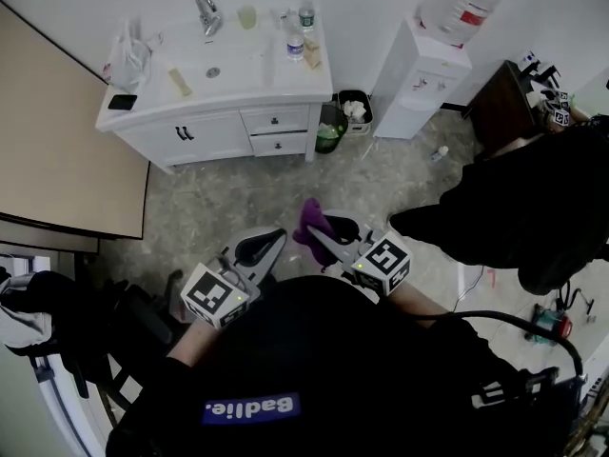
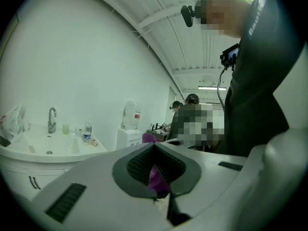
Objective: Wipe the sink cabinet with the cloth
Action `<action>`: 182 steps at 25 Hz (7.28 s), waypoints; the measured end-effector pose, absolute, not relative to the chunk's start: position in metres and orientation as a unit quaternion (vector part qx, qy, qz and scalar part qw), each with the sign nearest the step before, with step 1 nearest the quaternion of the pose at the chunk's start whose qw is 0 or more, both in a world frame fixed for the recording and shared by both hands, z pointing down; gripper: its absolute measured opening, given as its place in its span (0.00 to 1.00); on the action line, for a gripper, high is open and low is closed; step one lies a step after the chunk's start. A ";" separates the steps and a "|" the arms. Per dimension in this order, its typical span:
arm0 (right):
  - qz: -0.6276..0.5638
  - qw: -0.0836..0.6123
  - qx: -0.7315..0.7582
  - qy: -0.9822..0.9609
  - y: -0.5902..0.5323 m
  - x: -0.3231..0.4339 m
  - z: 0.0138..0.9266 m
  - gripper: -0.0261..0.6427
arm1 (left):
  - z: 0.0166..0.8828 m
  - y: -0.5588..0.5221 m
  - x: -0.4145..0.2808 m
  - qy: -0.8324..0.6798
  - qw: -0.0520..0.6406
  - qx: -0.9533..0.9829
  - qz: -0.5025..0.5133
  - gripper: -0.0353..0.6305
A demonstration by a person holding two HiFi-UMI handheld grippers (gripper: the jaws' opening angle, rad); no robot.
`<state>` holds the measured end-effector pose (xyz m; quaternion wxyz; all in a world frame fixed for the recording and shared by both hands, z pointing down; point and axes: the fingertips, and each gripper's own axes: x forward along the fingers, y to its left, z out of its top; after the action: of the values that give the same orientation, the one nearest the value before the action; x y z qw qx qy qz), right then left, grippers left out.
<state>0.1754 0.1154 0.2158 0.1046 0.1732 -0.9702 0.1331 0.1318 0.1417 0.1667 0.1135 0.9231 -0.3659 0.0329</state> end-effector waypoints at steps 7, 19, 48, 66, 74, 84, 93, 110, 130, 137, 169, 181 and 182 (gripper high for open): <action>0.139 0.124 0.233 -0.955 0.034 0.077 0.227 0.15 | 0.178 0.057 0.017 -0.346 0.126 0.930 0.014 0.04; 0.115 0.173 0.245 -0.947 -0.048 -0.036 0.267 0.15 | 0.223 -0.028 -0.083 -0.327 0.150 0.933 0.018 0.04; -0.165 0.334 0.299 -0.879 -0.285 -0.076 0.580 0.15 | 0.552 -0.192 -0.084 -0.370 0.071 0.925 0.051 0.04; -0.348 0.395 0.305 -0.793 -0.349 -0.120 0.664 0.15 | 0.736 -0.236 -0.111 -0.403 0.058 0.913 0.014 0.04; -0.381 0.439 0.292 -0.759 -0.351 -0.127 0.702 0.15 | 0.785 -0.224 -0.132 -0.390 0.079 0.917 0.017 0.04; -0.329 0.527 0.237 -0.747 -0.354 -0.118 0.833 0.15 | 0.788 -0.244 -0.161 -0.427 0.079 0.901 -0.008 0.04; -0.302 0.473 0.233 -0.794 -0.340 -0.105 0.789 0.15 | 0.809 -0.248 -0.149 -0.410 0.083 0.908 0.025 0.04; -0.316 0.407 0.341 -0.786 -0.365 -0.083 0.734 0.15 | 0.809 -0.256 -0.136 -0.400 0.078 0.913 0.020 0.04; -0.333 0.417 0.350 -0.770 -0.337 -0.030 0.741 0.15 | 0.816 -0.254 -0.124 -0.376 0.082 0.922 0.030 0.04; -0.382 0.378 0.432 -0.725 -0.378 0.002 0.665 0.15 | 0.814 -0.256 -0.114 -0.367 0.077 0.926 0.031 0.04; -0.365 0.423 0.476 -0.680 -0.394 0.072 0.663 0.15 | 0.812 -0.252 -0.093 -0.335 0.069 0.939 0.030 0.04; -0.332 0.463 0.468 -0.676 -0.405 0.099 0.748 0.15 | 0.821 -0.250 -0.083 -0.325 0.070 0.942 0.044 0.04; -0.326 0.470 0.464 -0.677 -0.405 0.100 0.758 0.15 | 0.822 -0.250 -0.082 -0.325 0.071 0.942 0.045 0.04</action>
<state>0.1000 -0.4053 0.7582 0.4697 0.4636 -0.6771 -0.3256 -0.0818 -0.2496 0.8216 0.0705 0.9422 -0.3246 0.0450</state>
